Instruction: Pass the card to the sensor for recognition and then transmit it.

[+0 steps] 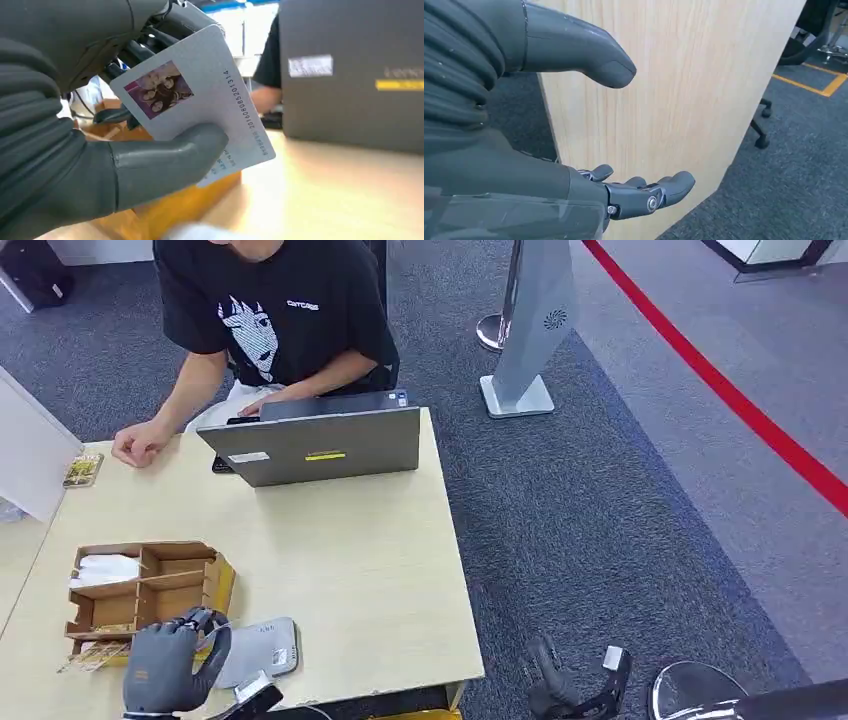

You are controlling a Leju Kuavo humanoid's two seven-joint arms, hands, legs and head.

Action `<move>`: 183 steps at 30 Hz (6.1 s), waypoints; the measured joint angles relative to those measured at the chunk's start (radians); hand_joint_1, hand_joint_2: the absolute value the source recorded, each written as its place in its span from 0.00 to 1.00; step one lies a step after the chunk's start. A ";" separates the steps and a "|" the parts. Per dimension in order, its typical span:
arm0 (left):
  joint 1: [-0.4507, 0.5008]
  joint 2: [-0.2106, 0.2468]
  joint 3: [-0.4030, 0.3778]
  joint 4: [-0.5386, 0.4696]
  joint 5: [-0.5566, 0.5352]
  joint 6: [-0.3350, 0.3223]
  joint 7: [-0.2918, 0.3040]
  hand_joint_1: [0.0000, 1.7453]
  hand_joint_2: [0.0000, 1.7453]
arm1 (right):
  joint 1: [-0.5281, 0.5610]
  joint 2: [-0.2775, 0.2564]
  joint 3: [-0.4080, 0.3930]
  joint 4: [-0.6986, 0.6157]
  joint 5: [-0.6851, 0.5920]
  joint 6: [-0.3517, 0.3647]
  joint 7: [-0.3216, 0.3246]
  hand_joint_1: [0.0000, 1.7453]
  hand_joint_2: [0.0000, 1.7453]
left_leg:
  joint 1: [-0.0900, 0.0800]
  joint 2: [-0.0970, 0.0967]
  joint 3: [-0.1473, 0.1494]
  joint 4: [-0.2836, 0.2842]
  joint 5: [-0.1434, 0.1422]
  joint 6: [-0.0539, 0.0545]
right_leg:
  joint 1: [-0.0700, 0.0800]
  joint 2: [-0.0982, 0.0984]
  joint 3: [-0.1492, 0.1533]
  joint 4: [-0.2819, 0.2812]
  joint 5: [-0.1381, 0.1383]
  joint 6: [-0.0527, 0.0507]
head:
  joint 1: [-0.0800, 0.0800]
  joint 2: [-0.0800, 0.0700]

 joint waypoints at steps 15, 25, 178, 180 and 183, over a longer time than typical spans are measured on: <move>-0.073 -0.082 -0.028 0.165 0.042 -0.141 0.019 1.00 1.00 | -0.020 0.000 0.036 0.025 0.000 0.000 -0.002 0.00 1.00 | 0.000 0.000 0.001 0.000 0.000 0.000 | 0.000 -0.001 0.001 0.000 0.000 0.000 | 0.000 0.000; -0.134 -0.076 -0.046 0.137 -0.079 -0.069 -0.017 1.00 1.00 | -0.021 0.000 0.051 0.037 0.001 0.000 -0.005 0.00 1.00 | 0.000 -0.001 0.002 0.000 0.002 0.000 | 0.000 -0.001 0.002 0.000 0.000 0.000 | 0.000 0.000; 0.078 0.190 0.208 -0.104 -0.087 -0.018 0.069 1.00 1.00 | 0.036 -0.005 -0.026 -0.020 0.086 0.003 0.001 0.00 1.00 | 0.000 -0.001 0.000 0.000 0.002 0.001 | 0.000 -0.002 0.001 0.000 0.000 0.000 | 0.000 0.000; 0.058 0.188 0.225 -0.114 -0.096 -0.017 0.060 1.00 1.00 | 0.037 -0.003 -0.026 -0.020 0.086 0.003 0.001 0.00 1.00 | 0.000 -0.001 0.000 0.000 0.002 0.001 | 0.000 -0.002 0.001 0.000 0.001 0.000 | 0.000 0.000; 0.021 0.189 0.260 -0.123 -0.101 -0.019 0.046 1.00 1.00 | 0.039 -0.003 -0.026 -0.020 0.086 0.007 0.001 0.00 1.00 | 0.000 -0.001 0.001 0.000 0.002 0.001 | 0.000 -0.002 0.001 0.000 0.001 0.000 | 0.000 0.000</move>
